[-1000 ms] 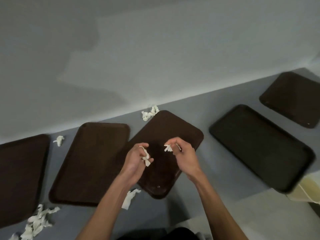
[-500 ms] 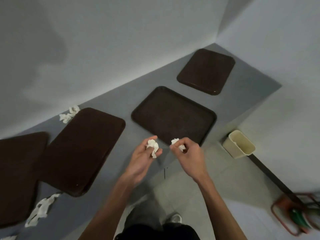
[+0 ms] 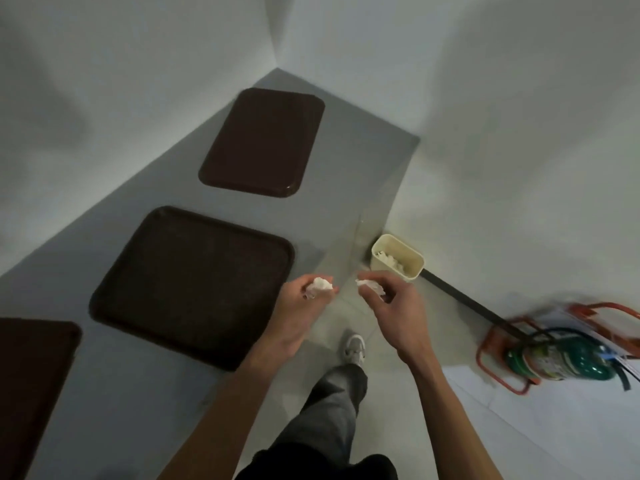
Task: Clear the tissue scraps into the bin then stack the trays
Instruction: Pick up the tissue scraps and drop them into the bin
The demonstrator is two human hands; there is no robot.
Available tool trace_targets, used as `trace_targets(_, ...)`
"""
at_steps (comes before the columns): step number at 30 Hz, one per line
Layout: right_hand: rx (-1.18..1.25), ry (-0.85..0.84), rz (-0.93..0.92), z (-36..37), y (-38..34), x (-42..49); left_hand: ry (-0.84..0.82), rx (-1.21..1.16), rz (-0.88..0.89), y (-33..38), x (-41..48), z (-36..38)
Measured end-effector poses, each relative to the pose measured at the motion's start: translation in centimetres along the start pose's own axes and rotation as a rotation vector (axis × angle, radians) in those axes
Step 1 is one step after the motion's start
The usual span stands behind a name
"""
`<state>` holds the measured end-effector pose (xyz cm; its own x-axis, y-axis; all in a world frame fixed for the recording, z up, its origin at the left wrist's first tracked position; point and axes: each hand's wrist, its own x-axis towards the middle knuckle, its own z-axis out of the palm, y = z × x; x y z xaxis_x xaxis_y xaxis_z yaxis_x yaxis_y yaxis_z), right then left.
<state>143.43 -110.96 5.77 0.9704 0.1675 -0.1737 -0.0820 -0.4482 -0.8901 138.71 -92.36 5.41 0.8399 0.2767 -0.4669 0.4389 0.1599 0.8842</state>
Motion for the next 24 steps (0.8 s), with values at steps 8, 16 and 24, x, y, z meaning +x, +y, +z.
trace_targets(8, -0.047, -0.022, 0.125, -8.9, 4.6, 12.3, -0.145, 0.032, -0.035, 1.2, 12.1, 12.1)
trace_targets(16, -0.154, 0.0, 0.214, -14.3, 13.6, 22.9, -0.056, 0.083, -0.136, -1.6, 21.2, 20.1)
trace_targets(24, -0.227, -0.139, 0.329, -13.7, 27.9, 33.1, 0.181, 0.276, -0.268, -10.6, 31.2, 25.9)
